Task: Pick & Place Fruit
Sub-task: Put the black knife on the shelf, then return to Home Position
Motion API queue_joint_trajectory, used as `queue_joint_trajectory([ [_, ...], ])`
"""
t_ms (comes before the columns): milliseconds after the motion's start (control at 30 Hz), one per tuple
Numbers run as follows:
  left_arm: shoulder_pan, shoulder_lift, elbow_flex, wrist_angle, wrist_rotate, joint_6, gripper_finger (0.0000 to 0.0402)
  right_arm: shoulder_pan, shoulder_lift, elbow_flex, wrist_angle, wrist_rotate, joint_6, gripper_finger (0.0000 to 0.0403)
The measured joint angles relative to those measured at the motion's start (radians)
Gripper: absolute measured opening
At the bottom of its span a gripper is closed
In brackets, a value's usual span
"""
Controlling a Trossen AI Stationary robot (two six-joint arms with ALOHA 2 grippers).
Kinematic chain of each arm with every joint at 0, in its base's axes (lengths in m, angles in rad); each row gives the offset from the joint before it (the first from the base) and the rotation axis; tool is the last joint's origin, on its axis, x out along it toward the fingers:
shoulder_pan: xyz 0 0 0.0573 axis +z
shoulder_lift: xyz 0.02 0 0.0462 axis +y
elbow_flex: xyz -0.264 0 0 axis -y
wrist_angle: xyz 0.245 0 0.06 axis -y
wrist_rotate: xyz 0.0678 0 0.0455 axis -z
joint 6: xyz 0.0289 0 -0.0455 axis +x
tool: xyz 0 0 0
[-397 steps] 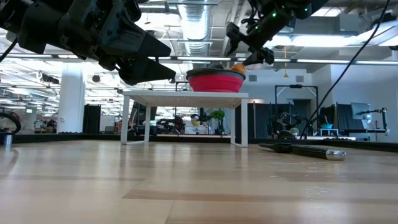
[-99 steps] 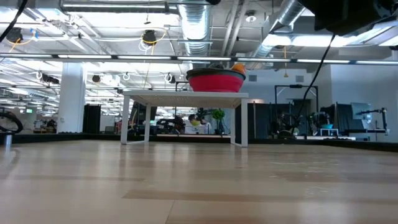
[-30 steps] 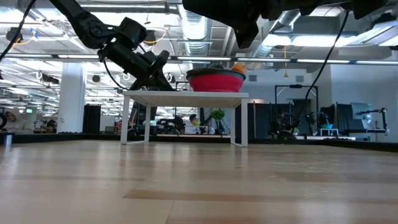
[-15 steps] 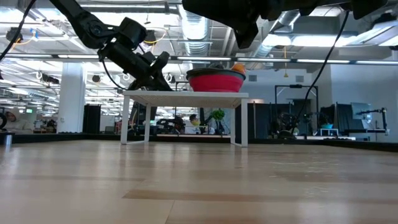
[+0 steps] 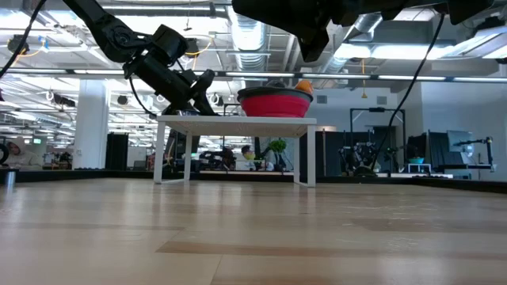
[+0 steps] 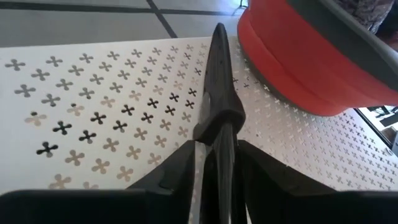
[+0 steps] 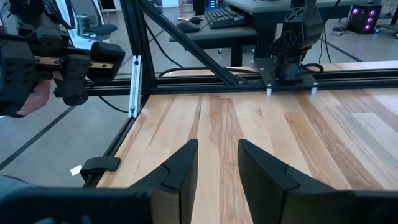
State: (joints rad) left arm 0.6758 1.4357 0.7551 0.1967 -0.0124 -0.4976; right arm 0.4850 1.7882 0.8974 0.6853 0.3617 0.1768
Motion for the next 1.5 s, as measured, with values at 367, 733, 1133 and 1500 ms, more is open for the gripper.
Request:
queue_joint_trajectory([
  [367, 0.001, -0.004, 0.000, 0.003, 0.004, 0.026, 0.0183, 0.000, 0.000, 0.000, 0.000, 0.000, 0.008, 0.0108],
  [733, 0.011, -0.099, 0.001, 0.003, 0.062, 0.038, 0.0225, -0.001, 0.000, 0.000, 0.000, 0.000, 0.008, 0.0108],
  [1133, -0.060, -0.283, 0.002, -0.190, 0.109, 0.220, 0.0138, 0.000, 0.000, 0.000, 0.003, 0.000, 0.009, 0.0108],
  [1500, -0.372, -0.631, -0.299, -0.213, 0.108, 0.265, 0.0061, 0.036, 0.001, -0.084, 0.138, -0.001, -0.061, 0.0108],
])
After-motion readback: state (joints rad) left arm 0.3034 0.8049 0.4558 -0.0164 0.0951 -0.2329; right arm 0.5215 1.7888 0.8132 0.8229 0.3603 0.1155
